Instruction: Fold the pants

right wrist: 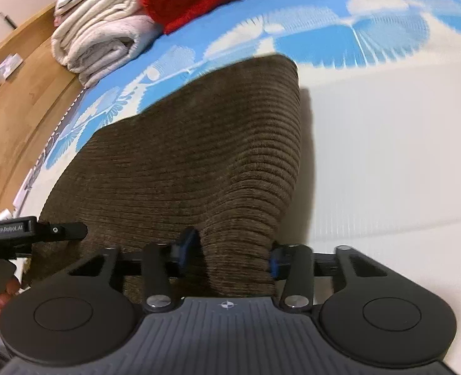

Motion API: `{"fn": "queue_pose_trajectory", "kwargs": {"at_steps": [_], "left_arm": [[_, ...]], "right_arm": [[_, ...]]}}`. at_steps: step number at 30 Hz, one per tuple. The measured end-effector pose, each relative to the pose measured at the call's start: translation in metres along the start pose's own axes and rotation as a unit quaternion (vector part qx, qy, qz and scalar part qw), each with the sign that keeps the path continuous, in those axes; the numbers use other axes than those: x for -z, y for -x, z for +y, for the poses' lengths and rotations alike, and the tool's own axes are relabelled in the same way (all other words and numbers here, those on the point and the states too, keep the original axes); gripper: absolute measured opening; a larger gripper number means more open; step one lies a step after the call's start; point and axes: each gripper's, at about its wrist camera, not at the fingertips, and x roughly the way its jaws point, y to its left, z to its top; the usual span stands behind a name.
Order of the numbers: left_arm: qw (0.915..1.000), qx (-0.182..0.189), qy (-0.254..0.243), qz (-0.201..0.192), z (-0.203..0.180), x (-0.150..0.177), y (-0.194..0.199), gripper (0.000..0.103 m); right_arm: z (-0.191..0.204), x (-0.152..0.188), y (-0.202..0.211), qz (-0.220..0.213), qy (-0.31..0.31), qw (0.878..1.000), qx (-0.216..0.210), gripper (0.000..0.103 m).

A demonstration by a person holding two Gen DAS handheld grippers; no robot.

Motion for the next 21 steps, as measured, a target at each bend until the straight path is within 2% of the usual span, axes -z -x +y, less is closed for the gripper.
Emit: {"fn": "queue_pose_trajectory", "kwargs": {"at_steps": [2,8,11,21], "left_arm": [[1.0000,-0.003,-0.004,-0.004,-0.004,0.001,0.001,0.090],[1.0000,-0.004,-0.002,-0.006,-0.015,0.000,0.000,0.089],[0.9999,0.003,-0.013,-0.006,-0.028,-0.001,-0.004,0.088],[0.9976,0.026,-0.063,-0.012,-0.106,-0.003,-0.028,0.085]], "right_arm": [[0.002,-0.002,0.005,-0.010,0.007,1.000,0.000,0.033],[0.008,-0.009,0.019,-0.042,0.027,0.999,-0.002,0.030],[0.002,-0.016,0.026,-0.054,0.017,0.998,-0.005,0.030],[-0.044,-0.037,0.050,-0.093,-0.032,0.994,0.046,0.030]]}}
